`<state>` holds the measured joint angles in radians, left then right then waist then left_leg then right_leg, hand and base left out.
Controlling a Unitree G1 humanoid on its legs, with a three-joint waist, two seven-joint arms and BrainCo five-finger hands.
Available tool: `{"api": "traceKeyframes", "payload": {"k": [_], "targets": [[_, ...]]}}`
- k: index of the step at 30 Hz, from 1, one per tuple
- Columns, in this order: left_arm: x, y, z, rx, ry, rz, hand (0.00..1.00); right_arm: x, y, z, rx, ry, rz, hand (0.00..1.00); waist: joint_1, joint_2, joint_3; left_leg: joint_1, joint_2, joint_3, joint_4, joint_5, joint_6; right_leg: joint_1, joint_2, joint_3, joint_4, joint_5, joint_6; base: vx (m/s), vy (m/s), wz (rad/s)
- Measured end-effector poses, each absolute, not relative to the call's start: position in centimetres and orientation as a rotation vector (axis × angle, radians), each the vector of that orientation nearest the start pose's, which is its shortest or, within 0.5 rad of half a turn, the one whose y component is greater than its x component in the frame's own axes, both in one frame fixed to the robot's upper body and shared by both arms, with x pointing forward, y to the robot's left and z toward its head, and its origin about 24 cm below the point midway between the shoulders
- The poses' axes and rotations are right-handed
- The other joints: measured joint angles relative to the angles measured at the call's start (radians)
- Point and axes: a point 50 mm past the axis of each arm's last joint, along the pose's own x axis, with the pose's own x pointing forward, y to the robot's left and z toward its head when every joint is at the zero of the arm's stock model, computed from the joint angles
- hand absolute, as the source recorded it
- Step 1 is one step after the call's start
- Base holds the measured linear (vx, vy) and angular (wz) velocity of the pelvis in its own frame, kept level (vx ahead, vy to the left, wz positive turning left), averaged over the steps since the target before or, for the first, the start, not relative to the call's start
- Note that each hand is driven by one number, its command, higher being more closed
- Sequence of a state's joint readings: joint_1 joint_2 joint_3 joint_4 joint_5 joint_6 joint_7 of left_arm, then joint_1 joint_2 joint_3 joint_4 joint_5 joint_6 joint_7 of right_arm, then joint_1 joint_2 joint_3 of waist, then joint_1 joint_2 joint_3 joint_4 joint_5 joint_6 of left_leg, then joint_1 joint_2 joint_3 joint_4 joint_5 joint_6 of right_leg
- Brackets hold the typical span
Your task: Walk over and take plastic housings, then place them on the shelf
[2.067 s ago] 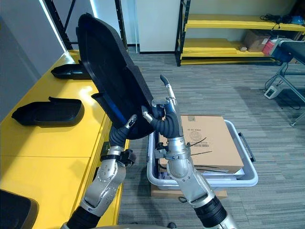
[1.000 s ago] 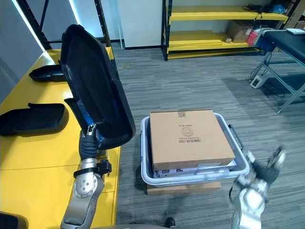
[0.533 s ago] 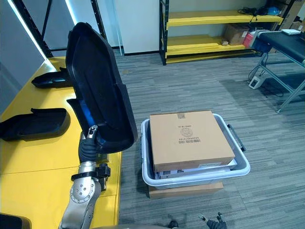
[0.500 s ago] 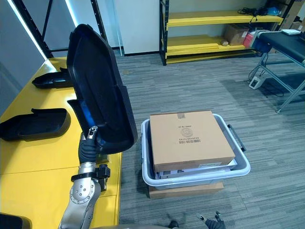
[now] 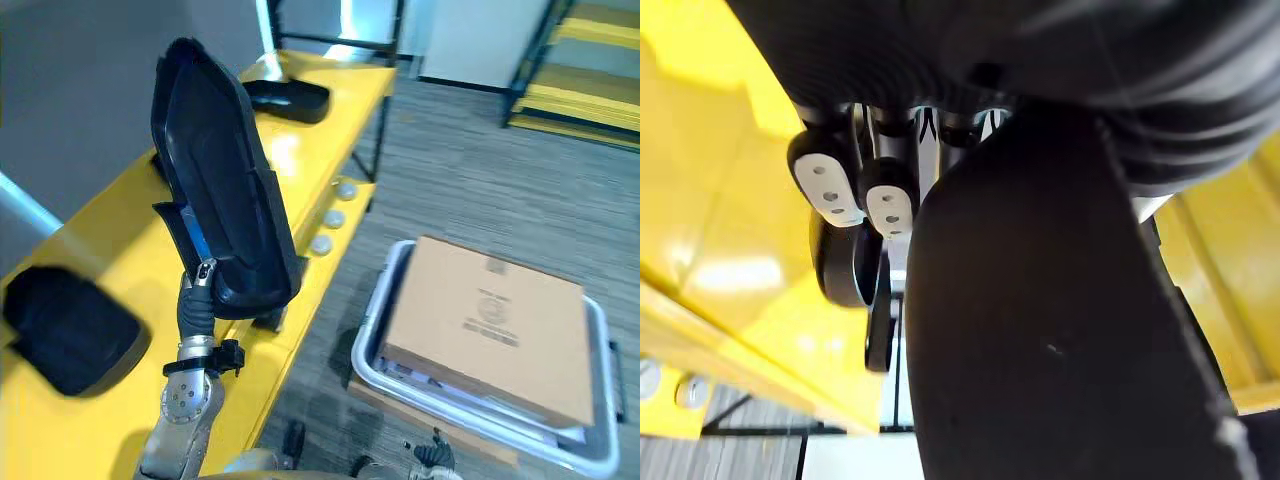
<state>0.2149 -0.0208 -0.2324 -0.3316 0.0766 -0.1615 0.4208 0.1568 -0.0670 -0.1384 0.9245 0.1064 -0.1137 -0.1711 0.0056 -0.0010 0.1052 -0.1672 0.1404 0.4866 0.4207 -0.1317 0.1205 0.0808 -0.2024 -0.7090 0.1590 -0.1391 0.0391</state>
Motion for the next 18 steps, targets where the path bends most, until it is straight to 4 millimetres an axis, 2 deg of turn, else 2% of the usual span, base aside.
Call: {"api": "traceKeyframes", "payload": {"k": [1, 2, 3, 4, 6, 7, 8, 9, 10, 11, 12, 14, 15, 16, 17, 18], "targets": [[20.4, 12.5, 9.4, -0.067, -0.32, 0.28, 1.0, 9.0, -21.1, -15.0, 0.006, 0.963, -0.426, 0.0, -0.02, 0.015, -0.009, 0.021, 0.01, 0.037, -0.022, -0.025, -0.041, 0.022, -0.007, -0.055, 0.012, -0.001, 0.016, 0.01, 0.174, 1.41], [20.3, 12.5, 9.7, -0.065, -0.338, 0.289, 1.0, 9.2, -21.3, -14.9, 0.013, 0.954, -0.436, 0.0, -0.028, 0.027, -0.016, 0.028, -0.004, 0.027, -0.062, -0.037, -0.066, 0.027, -0.008, -0.082, 0.018, -0.004, 0.026, 0.05, 0.223, 1.5], [20.2, 12.6, 10.5, -0.06, -0.384, 0.314, 1.0, 9.1, -21.4, -15.0, 0.008, 0.958, -0.439, 0.0, -0.043, 0.038, -0.027, 0.046, -0.039, -0.013, -0.126, -0.058, -0.069, 0.035, -0.015, -0.124, 0.03, -0.006, 0.04, 0.05, 0.191, 1.19], [20.3, 12.6, 10.8, -0.049, -0.407, 0.323, 1.0, 9.3, -21.2, -15.0, 0.012, 0.958, -0.434, 0.0, -0.044, 0.026, -0.021, 0.042, -0.053, -0.03, -0.123, -0.049, -0.061, 0.043, -0.029, -0.143, 0.038, -0.006, 0.04, 0.06, 0.237, 1.17], [20.4, 13.2, 11.4, -0.038, -0.443, 0.403, 1.0, 9.6, -20.0, -15.3, 0.033, 0.967, -0.41, 0.0, -0.022, -0.001, -0.01, 0.039, -0.082, -0.088, -0.092, -0.058, -0.046, 0.053, -0.077, -0.155, 0.138, -0.015, 0.036, 0.04, 0.199, 0.88], [20.4, 13.2, 11.3, -0.043, -0.441, 0.424, 1.0, 9.6, -19.8, -15.3, 0.035, 0.967, -0.405, 0.0, -0.017, -0.002, -0.01, 0.04, -0.087, -0.106, -0.086, -0.065, -0.035, 0.049, -0.086, -0.137, 0.167, -0.022, 0.023, 0.03, 0.16, 0.88], [20.3, 13.4, 11.3, -0.038, -0.445, 0.453, 1.0, 9.7, -19.5, -15.3, 0.028, 0.965, -0.385, 0.0, -0.018, -0.007, -0.011, 0.04, -0.104, -0.141, -0.082, -0.073, -0.023, 0.041, -0.089, -0.067, 0.2, -0.042, -0.007, 0.02, 0.115, 0.94], [20.2, 13.3, 11.4, -0.039, -0.453, 0.467, 1.0, 9.8, -19.3, -15.3, 0.023, 0.961, -0.371, 0.0, -0.017, -0.011, -0.013, 0.037, -0.127, -0.186, -0.093, -0.079, -0.014, 0.017, -0.076, 0.052, 0.225, -0.076, -0.026, 0.01, 0.086, 0.98], [20.1, 13.2, 11.4, -0.04, -0.459, 0.471, 1.0, 9.9, -19.2, -15.3, 0.024, 0.96, -0.369, 0.0, -0.019, -0.013, -0.012, 0.036, -0.139, -0.206, -0.094, -0.08, -0.013, 0.002, -0.064, 0.121, 0.237, -0.095, -0.039, 0.01, 0.043, 0.98], [20.1, 13.0, 11.4, -0.041, -0.464, 0.471, 1.0, 10.0, -19.3, -15.2, 0.025, 0.955, -0.373, 0.0, -0.021, -0.013, -0.011, 0.037, -0.161, -0.254, -0.1, -0.081, -0.01, -0.033, -0.023, 0.273, 0.26, -0.141, -0.043, 0.0, 0.02, 1.02], [20.1, 12.7, 11.4, -0.045, -0.463, 0.465, 1.0, 10.1, -19.3, -15.2, 0.027, 0.948, -0.375, 0.0, -0.028, -0.012, -0.01, 0.042, -0.175, -0.299, -0.105, -0.078, -0.013, -0.067, 0.027, 0.416, 0.285, -0.173, -0.037, 0.0, 0.01, 1.03], [20.1, 12.2, 11.2, -0.05, -0.457, 0.44, 1.0, 10.2, -19.3, -15.1, 0.028, 0.937, -0.375, 0.0, -0.036, -0.013, -0.006, 0.057, -0.193, -0.358, -0.116, -0.069, -0.022, -0.111, 0.085, 0.546, 0.319, -0.197, -0.033, 0.02, -0.034, 1.17], [20.1, 11.6, 10.9, -0.049, -0.441, 0.408, 1.0, 10.6, -19.2, -14.9, 0.031, 0.916, -0.374, 0.0, -0.048, -0.016, -0.004, 0.075, -0.214, -0.429, -0.136, -0.049, -0.028, -0.163, 0.139, 0.674, 0.359, -0.214, -0.029, 0.04, -0.071, 1.77], [20.1, 10.9, 10.5, -0.047, -0.422, 0.375, 1.0, 10.5, -19.1, -14.8, 0.032, 0.908, -0.375, 0.0, -0.057, -0.017, -0.003, 0.071, -0.223, -0.475, -0.142, -0.041, -0.041, -0.194, 0.171, 0.765, 0.369, -0.212, -0.027, 0.03, -0.077, 1.58], [20.1, 10.8, 10.4, -0.047, -0.418, 0.364, 1.0, 10.4, -19.1, -14.8, 0.035, 0.909, -0.377, 0.0, -0.057, -0.018, 0.0, 0.072, -0.228, -0.486, -0.142, -0.04, -0.044, -0.201, 0.174, 0.782, 0.366, -0.211, -0.025, 0.01, -0.086, 1.41], [20.1, 10.4, 10.1, -0.042, -0.405, 0.332, 1.0, 10.2, -18.9, -14.7, 0.041, 0.902, -0.379, 0.0, -0.051, -0.044, -0.002, 0.079, -0.243, -0.504, -0.142, -0.038, -0.048, -0.211, 0.165, 0.829, 0.323, -0.176, 0.006, 0.08, -0.205, 1.23]]}}
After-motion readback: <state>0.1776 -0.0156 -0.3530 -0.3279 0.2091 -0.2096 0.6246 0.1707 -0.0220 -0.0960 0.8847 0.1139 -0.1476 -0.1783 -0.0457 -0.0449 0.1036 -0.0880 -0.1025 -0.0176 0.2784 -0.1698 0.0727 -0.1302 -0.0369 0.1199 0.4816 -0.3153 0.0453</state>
